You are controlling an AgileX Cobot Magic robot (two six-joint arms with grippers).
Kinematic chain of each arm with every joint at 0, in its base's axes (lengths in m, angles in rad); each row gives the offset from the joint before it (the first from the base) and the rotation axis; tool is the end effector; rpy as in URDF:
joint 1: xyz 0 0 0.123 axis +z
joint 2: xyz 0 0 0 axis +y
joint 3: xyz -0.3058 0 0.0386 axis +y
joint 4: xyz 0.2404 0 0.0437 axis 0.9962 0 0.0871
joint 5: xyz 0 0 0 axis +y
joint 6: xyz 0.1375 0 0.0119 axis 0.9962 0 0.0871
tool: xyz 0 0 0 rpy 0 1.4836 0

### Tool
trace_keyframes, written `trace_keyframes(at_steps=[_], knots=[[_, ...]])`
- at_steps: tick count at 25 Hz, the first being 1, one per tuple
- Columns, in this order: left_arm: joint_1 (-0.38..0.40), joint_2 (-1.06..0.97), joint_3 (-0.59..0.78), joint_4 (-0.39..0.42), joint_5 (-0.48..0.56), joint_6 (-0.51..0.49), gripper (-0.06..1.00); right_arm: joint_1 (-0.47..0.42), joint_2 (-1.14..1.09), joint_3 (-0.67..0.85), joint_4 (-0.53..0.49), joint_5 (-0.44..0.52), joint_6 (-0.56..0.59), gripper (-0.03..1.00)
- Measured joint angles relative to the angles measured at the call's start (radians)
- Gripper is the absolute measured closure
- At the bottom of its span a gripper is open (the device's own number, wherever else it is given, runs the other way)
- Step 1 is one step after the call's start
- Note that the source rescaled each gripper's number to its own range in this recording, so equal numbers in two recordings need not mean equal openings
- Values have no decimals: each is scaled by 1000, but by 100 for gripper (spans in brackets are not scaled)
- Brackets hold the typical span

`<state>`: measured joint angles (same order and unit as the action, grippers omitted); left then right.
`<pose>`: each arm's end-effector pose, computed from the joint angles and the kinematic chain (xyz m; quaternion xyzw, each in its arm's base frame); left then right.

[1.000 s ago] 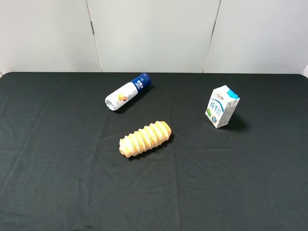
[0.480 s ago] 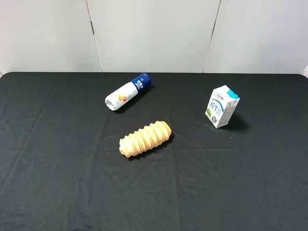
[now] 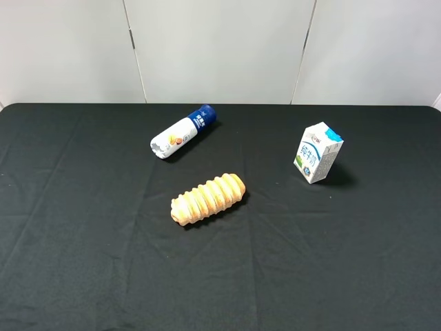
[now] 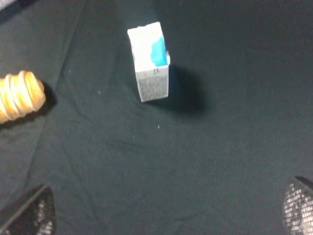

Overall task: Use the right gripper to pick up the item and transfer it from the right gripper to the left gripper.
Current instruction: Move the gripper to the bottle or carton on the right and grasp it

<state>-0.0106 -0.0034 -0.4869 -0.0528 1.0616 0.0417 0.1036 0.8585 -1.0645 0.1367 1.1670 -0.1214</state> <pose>0.0075 -0.0064 0.2481 0.0233 0.8554 -0.0183 0.5172 0.1413 0.0321 0.3669 -0.1015 0.9322 0.0652 0.3413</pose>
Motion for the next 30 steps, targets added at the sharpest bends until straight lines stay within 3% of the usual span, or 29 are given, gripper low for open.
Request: trace_keyframes(at_steps=[10,15,20,30], knots=[[0,0,0,0,0,0,-6,16,326,-138,14,23,-67,-3],[0,0,0,0,0,0,-6,170,491,-229,-109,32,-61,-3],[0,0,0,0,0,0,-6,257,619,-300,-169,45,-36,-3],[0,0,0,0,0,0,-6,270,804,-413,-176,45,-33,-3]])
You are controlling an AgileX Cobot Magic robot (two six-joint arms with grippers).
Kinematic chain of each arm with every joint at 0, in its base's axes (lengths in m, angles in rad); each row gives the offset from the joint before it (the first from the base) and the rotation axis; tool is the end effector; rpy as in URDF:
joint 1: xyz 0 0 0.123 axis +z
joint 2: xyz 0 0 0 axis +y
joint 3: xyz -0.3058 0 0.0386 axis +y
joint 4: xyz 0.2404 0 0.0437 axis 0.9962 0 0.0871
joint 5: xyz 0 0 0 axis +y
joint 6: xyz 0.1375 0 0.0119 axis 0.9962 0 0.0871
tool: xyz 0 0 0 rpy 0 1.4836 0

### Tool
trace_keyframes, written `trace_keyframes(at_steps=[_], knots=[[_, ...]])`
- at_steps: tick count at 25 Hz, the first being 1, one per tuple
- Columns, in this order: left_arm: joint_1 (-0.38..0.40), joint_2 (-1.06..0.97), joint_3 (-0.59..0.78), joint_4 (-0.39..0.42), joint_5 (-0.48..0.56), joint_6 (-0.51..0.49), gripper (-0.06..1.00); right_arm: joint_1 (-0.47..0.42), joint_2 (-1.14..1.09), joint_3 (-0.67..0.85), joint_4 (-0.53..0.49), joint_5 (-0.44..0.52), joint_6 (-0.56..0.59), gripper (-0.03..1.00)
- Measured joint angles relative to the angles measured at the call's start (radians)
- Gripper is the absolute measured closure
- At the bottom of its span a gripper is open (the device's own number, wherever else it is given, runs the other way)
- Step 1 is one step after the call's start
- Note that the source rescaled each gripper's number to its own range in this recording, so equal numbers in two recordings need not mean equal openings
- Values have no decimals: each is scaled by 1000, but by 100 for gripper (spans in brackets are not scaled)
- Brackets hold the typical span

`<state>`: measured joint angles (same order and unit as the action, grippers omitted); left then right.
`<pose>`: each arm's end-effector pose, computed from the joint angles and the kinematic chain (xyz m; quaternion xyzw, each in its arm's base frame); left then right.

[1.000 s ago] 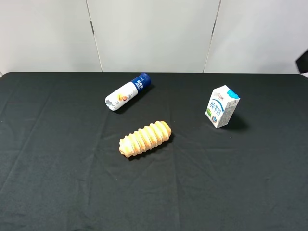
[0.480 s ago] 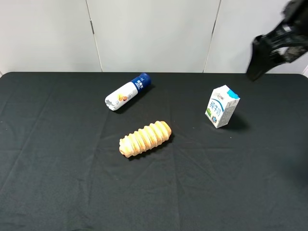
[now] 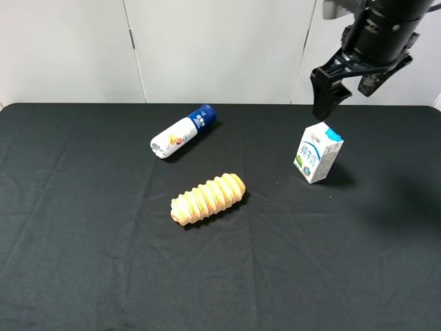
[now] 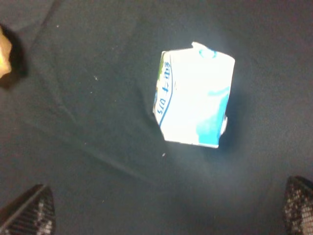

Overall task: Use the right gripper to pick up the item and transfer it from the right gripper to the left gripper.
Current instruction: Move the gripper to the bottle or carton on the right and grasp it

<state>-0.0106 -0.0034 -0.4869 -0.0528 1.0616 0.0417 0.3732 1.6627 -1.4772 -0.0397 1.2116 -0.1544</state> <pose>0.0075 -0.0064 0.2481 0.0233 0.8554 -0.0183 0.5172 0.3244 0.1215 0.2893 -0.2628 0.9558 -0.0050 0.1314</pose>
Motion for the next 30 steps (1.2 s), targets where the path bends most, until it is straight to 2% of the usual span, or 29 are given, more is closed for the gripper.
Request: trace_keyframes(at_steps=[10,18,30], knots=[[0,0,0,0,0,0,-6,-10,125,-53,-23,-1,0,-3],[0,0,0,0,0,0,-6,-81,167,-53,46,-10,-13,-3],[0,0,0,0,0,0,-6,-81,248,-56,56,-91,-42,-3]])
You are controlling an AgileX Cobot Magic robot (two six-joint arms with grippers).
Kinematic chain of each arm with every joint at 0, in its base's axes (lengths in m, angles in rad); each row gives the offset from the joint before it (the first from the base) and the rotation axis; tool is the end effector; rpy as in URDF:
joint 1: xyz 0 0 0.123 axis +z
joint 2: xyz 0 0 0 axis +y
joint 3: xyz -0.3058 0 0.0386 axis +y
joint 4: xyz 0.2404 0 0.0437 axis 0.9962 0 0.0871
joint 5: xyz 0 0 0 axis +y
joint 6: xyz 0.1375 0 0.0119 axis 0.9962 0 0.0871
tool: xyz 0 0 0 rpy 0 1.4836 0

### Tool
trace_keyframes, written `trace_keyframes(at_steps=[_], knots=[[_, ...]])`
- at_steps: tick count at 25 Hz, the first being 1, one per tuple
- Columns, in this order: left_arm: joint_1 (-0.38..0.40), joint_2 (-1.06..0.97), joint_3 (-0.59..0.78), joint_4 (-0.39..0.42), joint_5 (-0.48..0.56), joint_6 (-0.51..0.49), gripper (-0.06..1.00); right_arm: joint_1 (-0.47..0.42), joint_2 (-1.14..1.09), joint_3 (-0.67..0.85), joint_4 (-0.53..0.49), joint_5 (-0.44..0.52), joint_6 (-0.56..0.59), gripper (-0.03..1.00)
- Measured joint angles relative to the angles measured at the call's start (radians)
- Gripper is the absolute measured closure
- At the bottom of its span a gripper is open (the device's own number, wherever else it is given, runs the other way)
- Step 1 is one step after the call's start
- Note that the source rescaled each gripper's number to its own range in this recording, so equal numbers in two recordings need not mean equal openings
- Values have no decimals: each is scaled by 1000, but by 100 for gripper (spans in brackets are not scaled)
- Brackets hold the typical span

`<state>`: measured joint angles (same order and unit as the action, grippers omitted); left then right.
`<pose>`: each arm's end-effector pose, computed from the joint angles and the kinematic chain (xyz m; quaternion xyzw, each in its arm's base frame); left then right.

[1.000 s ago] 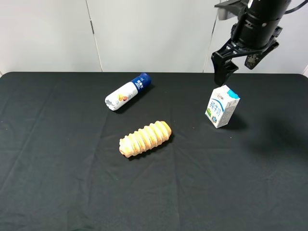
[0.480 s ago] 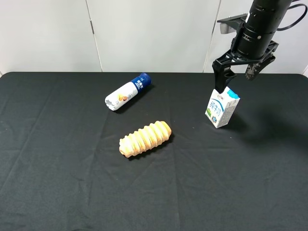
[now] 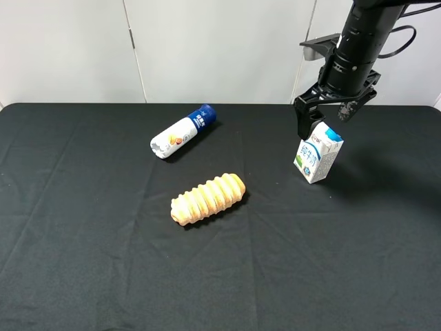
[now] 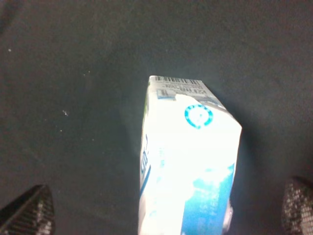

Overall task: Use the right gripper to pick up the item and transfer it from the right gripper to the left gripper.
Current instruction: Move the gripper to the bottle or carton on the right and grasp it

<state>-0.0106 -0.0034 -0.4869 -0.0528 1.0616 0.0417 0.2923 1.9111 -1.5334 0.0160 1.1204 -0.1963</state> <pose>0.0075 -0.0064 0.2481 0.0233 0.8554 -0.0183 0.5172 0.3824 0.1171 0.2141 -0.2383 0.9679 0.0113 0.0794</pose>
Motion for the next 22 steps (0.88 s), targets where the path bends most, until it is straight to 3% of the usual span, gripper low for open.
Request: trace_keyframes(at_steps=[22], knots=[[0,0,0,0,0,0,-6,-35,80,48,5,-95,-5,-3]])
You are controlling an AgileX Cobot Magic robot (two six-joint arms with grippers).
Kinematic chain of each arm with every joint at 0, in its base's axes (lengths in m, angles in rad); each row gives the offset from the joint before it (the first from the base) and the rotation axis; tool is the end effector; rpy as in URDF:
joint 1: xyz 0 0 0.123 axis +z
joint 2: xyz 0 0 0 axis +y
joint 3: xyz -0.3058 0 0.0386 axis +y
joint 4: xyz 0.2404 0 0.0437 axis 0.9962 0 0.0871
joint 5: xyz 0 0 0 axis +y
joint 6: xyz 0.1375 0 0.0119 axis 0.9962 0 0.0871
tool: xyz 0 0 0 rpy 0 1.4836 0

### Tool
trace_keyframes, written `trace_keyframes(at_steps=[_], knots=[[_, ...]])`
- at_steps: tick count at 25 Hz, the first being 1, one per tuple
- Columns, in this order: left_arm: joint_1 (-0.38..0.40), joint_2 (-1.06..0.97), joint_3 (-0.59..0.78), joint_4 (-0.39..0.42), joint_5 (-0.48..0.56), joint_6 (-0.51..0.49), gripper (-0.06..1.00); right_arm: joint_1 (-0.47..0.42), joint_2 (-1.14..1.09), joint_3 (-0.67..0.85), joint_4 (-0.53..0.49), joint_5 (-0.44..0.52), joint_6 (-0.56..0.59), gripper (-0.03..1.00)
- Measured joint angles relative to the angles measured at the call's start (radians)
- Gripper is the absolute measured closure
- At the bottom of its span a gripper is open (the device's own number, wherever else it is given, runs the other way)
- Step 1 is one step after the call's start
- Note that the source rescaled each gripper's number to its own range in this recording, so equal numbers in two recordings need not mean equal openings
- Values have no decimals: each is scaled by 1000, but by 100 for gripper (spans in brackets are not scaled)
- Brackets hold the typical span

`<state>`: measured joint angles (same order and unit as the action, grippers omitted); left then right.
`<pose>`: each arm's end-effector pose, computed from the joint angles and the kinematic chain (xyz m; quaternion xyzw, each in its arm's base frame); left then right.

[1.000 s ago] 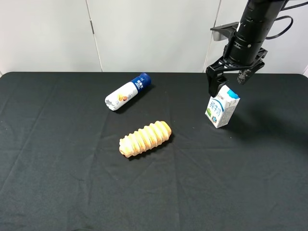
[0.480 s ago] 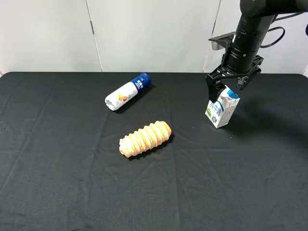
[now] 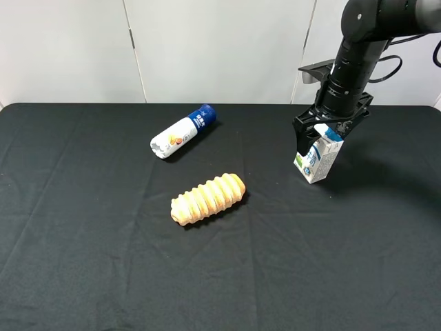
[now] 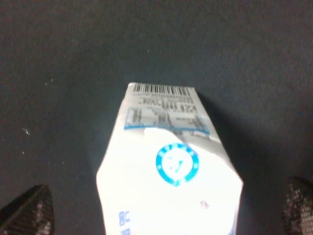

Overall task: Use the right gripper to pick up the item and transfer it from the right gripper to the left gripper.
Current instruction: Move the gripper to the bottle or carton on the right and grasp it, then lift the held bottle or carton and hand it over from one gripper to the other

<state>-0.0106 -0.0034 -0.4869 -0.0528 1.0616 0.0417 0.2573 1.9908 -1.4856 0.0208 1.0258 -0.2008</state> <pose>0.0075 -0.0064 0.2481 0.0233 0.8554 -0.0183 0.5172 0.3947 0.1064 0.1715 -0.2219 0.9730 0.0110 0.0632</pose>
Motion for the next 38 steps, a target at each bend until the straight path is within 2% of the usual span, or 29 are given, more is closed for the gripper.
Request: trace_keyframes(at_steps=[18,19,20,21,22,23,24,32,38], knots=[[0,0,0,0,0,0,-6,0,29,0,11,-27,-3,-2],[0,0,0,0,0,0,-6,0,29,0,11,-27,-3,6],[0,0,0,0,0,0,-6,0,29,0,11,-27,-3,24],[0,0,0,0,0,0,-6,0,29,0,11,-27,-5,45],[0,0,0,0,0,0,-6,0,29,0,11,-26,-11,78],[0,0,0,0,0,0,-6,0,29,0,11,-26,-20,97],[0,0,0,0,0,0,-6,0,29,0,11,-25,-26,91],[0,0,0,0,0,0,-6,0,29,-4,7,-16,-29,93],[0,0,0,0,0,0,-6,0,4,-80,3,82,-25,93]])
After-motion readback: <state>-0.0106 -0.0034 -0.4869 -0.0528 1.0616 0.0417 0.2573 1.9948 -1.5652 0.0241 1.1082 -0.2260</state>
